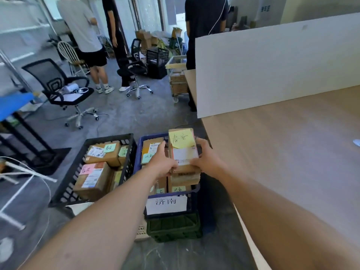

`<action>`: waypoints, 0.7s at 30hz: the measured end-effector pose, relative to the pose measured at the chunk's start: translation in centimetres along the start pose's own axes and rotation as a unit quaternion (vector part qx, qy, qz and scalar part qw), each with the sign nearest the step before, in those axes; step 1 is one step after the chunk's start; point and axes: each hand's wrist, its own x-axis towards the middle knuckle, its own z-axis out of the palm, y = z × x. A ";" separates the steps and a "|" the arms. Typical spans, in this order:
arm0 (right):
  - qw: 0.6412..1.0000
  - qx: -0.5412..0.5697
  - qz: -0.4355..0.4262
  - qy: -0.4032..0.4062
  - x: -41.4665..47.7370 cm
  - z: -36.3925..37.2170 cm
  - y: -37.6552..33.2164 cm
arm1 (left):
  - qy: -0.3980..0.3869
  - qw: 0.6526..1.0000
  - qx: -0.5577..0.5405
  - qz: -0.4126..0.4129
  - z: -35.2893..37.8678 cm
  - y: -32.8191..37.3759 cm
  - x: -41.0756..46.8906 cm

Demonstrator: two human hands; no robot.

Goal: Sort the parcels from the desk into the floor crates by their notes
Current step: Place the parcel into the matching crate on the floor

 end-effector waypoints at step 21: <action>0.967 -0.199 -0.081 -0.137 14.1 19.0 -15.2 | -0.008 0.997 0.080 -0.001 -24.5 -9.3 9.9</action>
